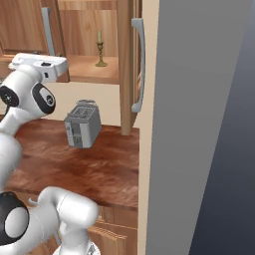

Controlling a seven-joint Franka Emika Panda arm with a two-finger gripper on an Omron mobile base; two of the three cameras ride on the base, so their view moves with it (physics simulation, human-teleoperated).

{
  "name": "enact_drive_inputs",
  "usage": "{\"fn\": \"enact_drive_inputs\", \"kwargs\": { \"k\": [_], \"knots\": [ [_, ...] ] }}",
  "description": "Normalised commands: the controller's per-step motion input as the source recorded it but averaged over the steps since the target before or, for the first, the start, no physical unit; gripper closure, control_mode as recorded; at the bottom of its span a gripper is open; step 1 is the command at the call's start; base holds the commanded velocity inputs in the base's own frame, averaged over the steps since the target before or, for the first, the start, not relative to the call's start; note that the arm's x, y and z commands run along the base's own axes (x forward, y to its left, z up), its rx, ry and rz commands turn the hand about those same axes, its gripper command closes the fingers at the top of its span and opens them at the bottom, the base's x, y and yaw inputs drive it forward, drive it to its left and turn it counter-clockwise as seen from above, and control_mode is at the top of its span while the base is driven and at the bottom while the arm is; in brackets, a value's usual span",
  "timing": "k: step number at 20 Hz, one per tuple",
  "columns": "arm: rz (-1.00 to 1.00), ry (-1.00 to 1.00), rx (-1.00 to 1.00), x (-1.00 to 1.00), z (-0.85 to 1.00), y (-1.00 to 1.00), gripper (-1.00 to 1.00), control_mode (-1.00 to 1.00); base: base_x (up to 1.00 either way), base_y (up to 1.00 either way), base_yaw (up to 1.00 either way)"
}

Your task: Get the candle and the beer from the cabinet and move them to the dining counter.

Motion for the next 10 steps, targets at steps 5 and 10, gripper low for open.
{"fn": "enact_drive_inputs", "kwargs": {
  "k": [5, 10],
  "knots": [
    [0.0, 0.0, 0.01, 0.5, -0.05, 0.0, -1.0, -1.0, 0.0, 0.0, 0.0],
    [0.0, 0.0, 0.02, 0.42, -0.06, 0.0, -1.0, -1.0, 0.0, 0.0, 0.0]
  ]
}}
